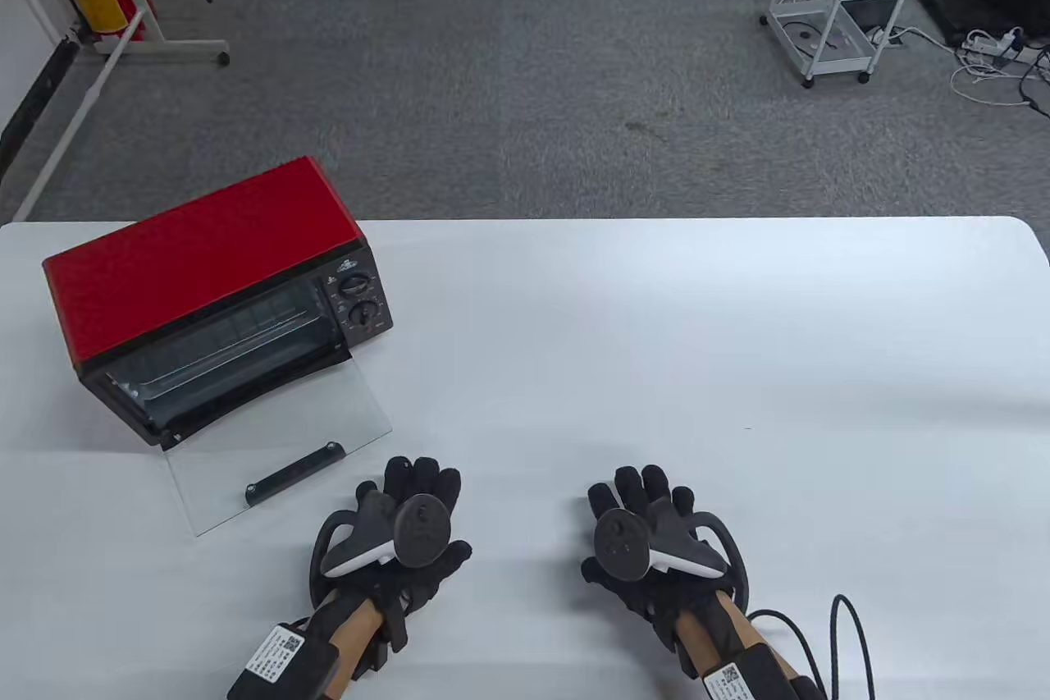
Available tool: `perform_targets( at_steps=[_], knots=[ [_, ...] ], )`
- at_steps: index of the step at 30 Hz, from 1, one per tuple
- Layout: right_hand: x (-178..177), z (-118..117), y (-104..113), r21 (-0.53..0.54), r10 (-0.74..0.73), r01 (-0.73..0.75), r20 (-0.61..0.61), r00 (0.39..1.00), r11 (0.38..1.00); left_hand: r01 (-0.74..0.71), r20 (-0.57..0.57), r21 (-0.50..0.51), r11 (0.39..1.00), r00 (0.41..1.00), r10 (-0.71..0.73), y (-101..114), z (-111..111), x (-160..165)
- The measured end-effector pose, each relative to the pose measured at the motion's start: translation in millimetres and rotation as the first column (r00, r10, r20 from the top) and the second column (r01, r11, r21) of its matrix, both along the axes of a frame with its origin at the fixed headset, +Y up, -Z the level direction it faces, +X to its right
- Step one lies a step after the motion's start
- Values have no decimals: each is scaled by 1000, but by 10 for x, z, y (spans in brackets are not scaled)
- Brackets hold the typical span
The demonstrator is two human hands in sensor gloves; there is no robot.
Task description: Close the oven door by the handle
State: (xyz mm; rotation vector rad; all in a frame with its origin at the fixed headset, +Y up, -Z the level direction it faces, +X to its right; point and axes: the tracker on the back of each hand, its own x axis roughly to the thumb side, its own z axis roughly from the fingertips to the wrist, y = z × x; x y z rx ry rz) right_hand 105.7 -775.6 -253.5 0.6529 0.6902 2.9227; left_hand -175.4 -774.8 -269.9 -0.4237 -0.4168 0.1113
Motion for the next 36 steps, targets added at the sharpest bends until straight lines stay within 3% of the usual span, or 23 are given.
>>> perform_targets(
  at_steps=[9,17,22,26,31,36],
  knots=[
    [21,41,53,17,-3,3,11,1000,1000,-25,-65,26,999,998,26,125,-14,-165],
    [44,40,58,21,-1,0,30,1000,1000,-57,-320,90,994,944,83,255,-133,-741],
    [44,49,66,25,-2,2,27,1000,1000,44,-504,95,994,864,10,293,-126,-1218],
    [36,57,62,29,-8,8,19,1000,1000,91,-692,62,994,722,-23,288,-80,-1628],
    [44,35,47,20,-11,10,25,1000,1000,70,-788,-83,994,606,-108,204,-28,-2014],
    [52,21,26,11,-3,3,28,1000,1000,-6,-833,-142,990,541,-116,118,30,-2233]
  ],
)
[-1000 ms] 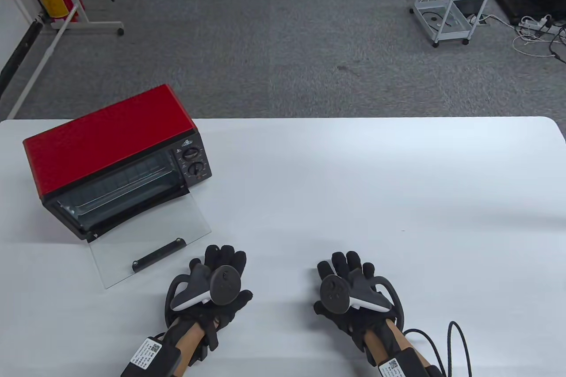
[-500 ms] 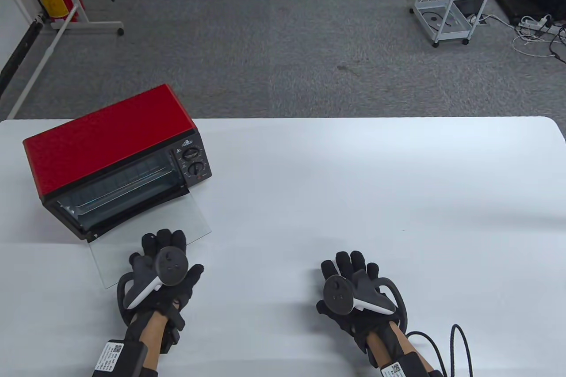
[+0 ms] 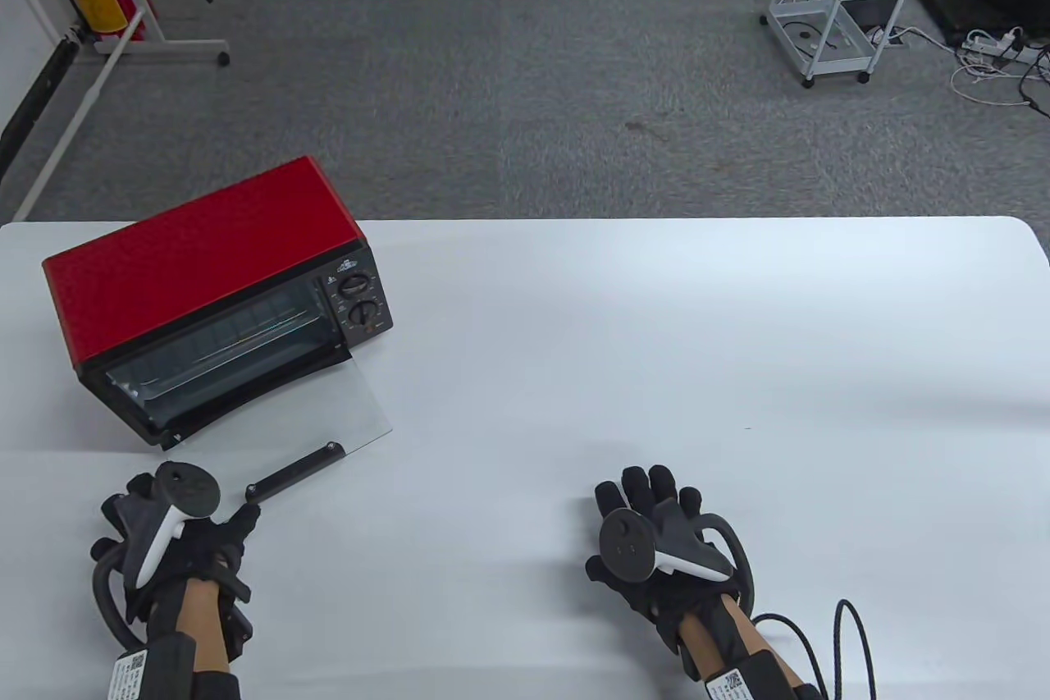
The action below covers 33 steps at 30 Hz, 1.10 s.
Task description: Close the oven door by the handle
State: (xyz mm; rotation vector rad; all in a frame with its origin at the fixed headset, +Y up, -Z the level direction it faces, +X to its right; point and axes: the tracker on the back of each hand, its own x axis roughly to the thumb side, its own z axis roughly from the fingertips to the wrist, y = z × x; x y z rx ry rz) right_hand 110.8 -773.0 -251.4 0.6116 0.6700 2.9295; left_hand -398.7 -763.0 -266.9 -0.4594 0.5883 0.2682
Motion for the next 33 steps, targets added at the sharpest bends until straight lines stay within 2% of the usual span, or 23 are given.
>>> perform_targets(
  at_steps=[8,18,22,27,33],
  knots=[
    [2,9,-2,5,-2,2,-3,1000,1000,-52,-14,-162,985,999,50,-103,63,-108],
    [-2,22,-5,8,0,0,-5,1000,1000,-110,-33,-202,973,994,106,-141,107,-192],
    [-9,16,-9,7,-3,3,-2,1000,1000,-251,-57,-149,956,968,245,-163,140,-303],
    [-28,20,-16,3,5,-5,-10,1000,1000,-372,-53,6,928,927,371,-144,193,-390],
    [-17,22,-11,10,1,-1,-7,1000,1000,-439,-18,118,891,896,444,-111,200,-369]
  ],
)
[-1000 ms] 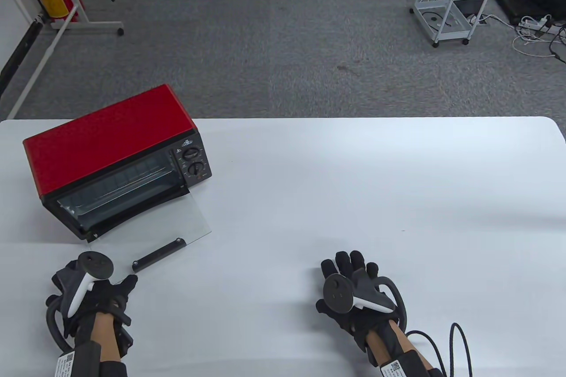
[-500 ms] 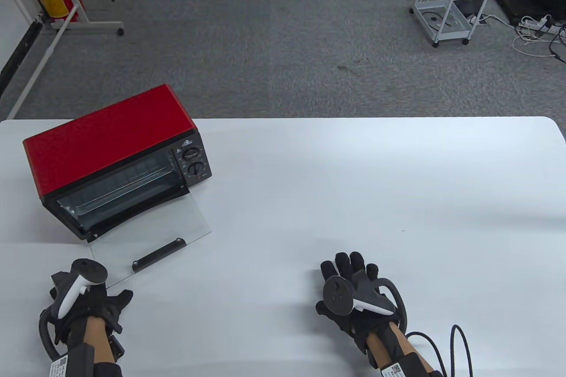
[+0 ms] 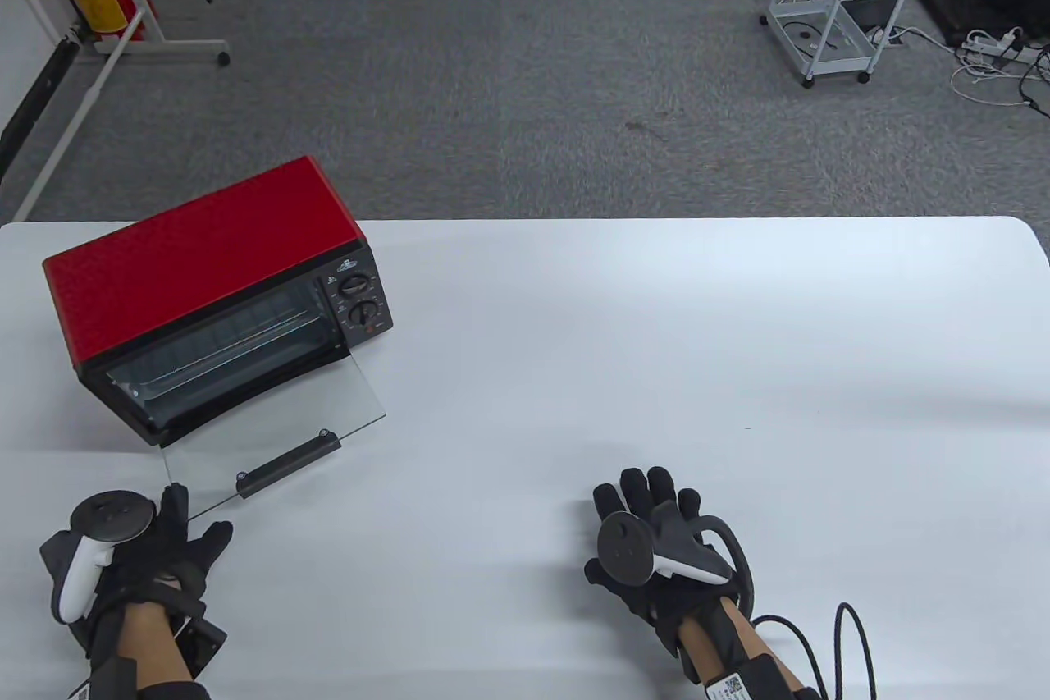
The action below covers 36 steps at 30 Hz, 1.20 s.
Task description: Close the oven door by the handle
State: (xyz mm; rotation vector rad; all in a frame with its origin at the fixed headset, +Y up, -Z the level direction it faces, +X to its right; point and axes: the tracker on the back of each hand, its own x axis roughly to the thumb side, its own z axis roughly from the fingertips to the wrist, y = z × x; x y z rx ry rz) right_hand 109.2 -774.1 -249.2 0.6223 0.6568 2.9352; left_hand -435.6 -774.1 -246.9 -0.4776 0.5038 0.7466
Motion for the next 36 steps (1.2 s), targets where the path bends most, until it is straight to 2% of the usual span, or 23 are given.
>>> perform_targets(
  at_steps=[3,9,20,29,36],
  knots=[
    [7,-3,0,1,-3,3,3,1000,1000,-38,-1,21,999,999,39,-10,-13,8],
    [-2,-25,-20,-6,2,-2,5,1000,1000,9,-25,34,999,1000,-8,44,-69,54],
    [6,-41,-11,-13,3,-3,9,1000,1000,-171,-106,229,958,974,199,72,-52,0],
    [18,-80,-16,-20,3,-3,18,1000,1000,-170,-188,350,921,951,247,125,-147,144],
    [25,-140,-38,-32,6,-5,28,1000,999,-211,-198,413,886,929,314,129,-196,193]
  ],
)
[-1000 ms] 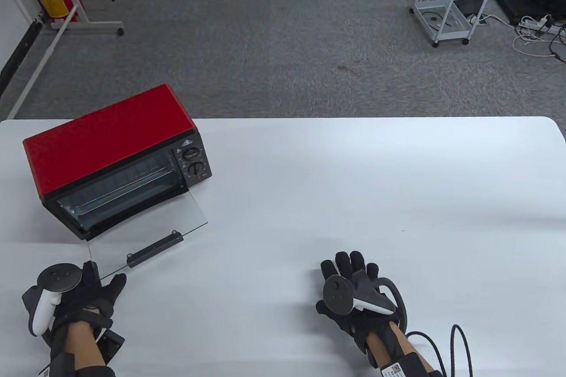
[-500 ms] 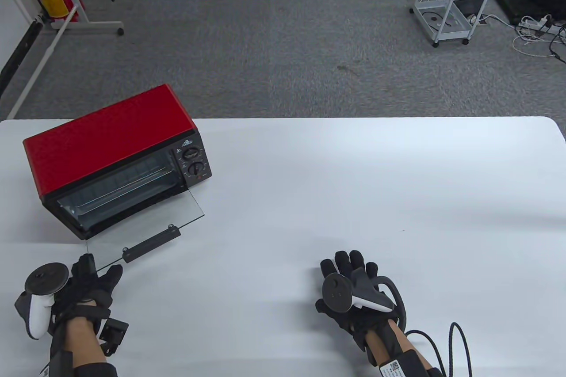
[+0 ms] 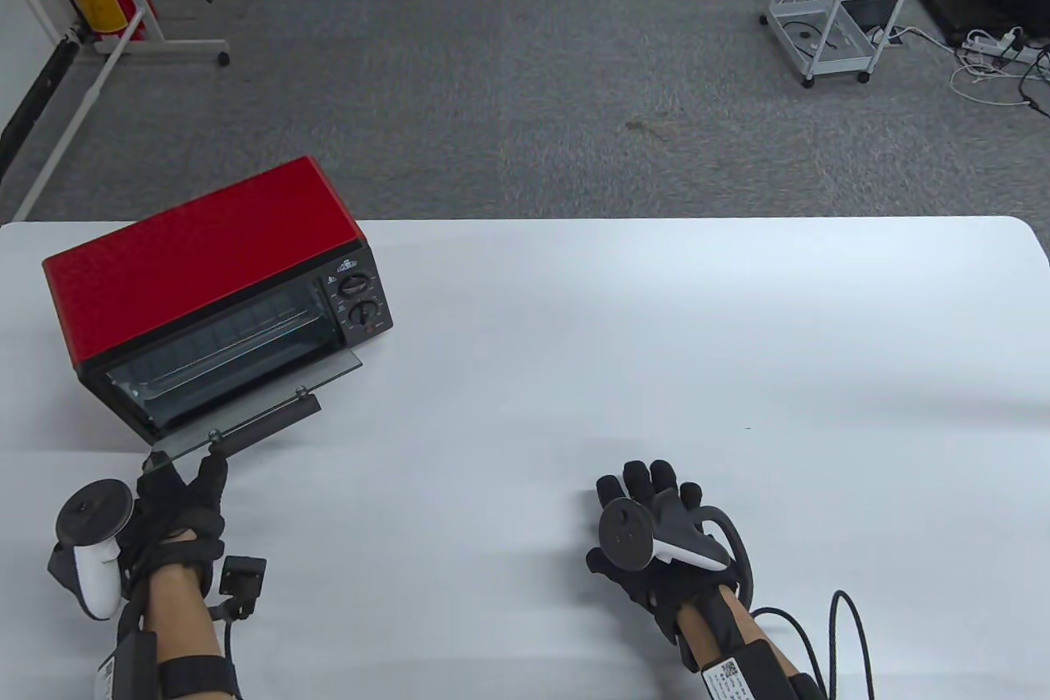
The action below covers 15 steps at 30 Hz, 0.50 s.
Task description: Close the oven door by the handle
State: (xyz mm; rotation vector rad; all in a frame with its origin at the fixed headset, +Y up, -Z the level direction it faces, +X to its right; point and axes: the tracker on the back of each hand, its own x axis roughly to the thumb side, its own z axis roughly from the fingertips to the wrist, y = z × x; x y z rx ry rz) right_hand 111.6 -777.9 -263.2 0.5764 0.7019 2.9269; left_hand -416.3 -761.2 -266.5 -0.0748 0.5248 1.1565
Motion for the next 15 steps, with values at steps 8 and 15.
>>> perform_targets(
  at_steps=[8,15],
  knots=[
    [-7,-33,-12,-12,5,-5,1,1000,1000,-70,0,107,992,997,71,40,-88,80],
    [-10,-70,-15,-16,5,-5,6,1000,1000,-139,-38,216,967,988,151,78,-148,105]
  ],
)
